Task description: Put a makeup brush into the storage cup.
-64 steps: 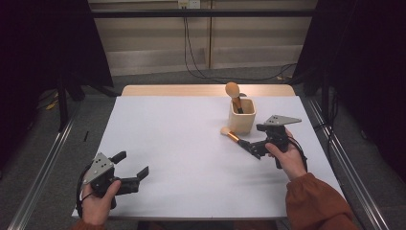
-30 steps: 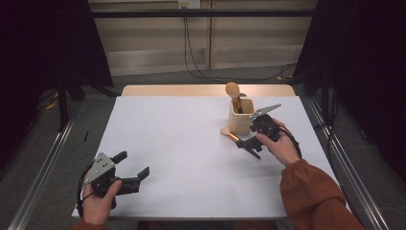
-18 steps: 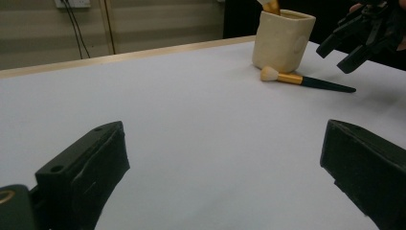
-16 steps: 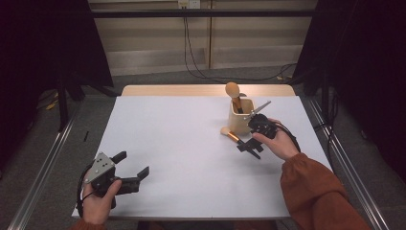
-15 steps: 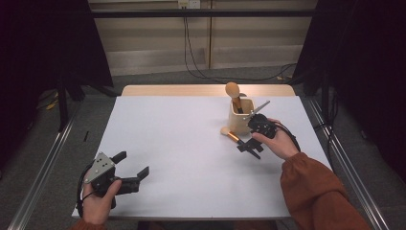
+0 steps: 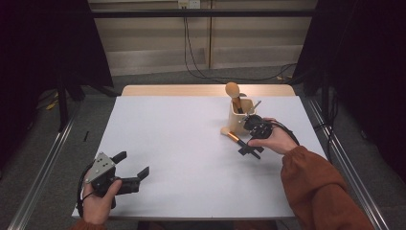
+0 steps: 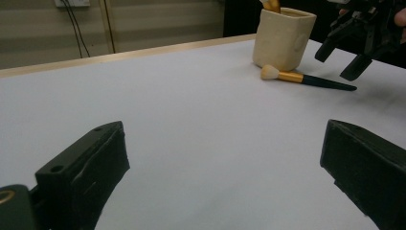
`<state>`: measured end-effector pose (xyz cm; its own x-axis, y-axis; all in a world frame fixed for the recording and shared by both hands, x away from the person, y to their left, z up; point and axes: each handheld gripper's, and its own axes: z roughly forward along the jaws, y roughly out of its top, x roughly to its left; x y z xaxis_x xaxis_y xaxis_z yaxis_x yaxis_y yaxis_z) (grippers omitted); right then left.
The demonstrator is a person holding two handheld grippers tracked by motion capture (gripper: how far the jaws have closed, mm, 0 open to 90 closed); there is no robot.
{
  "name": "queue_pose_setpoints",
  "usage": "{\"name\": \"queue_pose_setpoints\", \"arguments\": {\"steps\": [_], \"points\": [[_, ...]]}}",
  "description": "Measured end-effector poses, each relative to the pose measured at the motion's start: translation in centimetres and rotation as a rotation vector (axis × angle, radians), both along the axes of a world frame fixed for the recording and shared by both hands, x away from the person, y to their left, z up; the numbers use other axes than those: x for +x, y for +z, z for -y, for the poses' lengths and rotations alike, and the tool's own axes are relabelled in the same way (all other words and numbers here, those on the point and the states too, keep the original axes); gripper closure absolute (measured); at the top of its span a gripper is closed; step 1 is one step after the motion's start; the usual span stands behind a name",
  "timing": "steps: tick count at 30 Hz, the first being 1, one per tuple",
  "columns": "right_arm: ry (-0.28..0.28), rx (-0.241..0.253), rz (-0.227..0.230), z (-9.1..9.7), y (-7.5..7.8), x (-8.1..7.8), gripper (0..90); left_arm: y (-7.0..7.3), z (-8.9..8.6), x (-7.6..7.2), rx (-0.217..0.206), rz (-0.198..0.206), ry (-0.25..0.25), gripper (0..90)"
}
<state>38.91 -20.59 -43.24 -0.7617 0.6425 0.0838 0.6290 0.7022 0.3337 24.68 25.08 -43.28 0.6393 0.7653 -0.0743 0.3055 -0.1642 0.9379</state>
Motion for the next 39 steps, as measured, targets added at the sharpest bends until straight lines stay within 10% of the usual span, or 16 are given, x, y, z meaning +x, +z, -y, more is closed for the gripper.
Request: {"name": "queue_pose_setpoints", "arguments": {"steps": [39], "points": [[0.03,-0.098,-0.025,-2.9,-1.8,2.8,39.5,-0.1,0.1,0.0,0.007,-0.004,-0.011,2.2]]}}
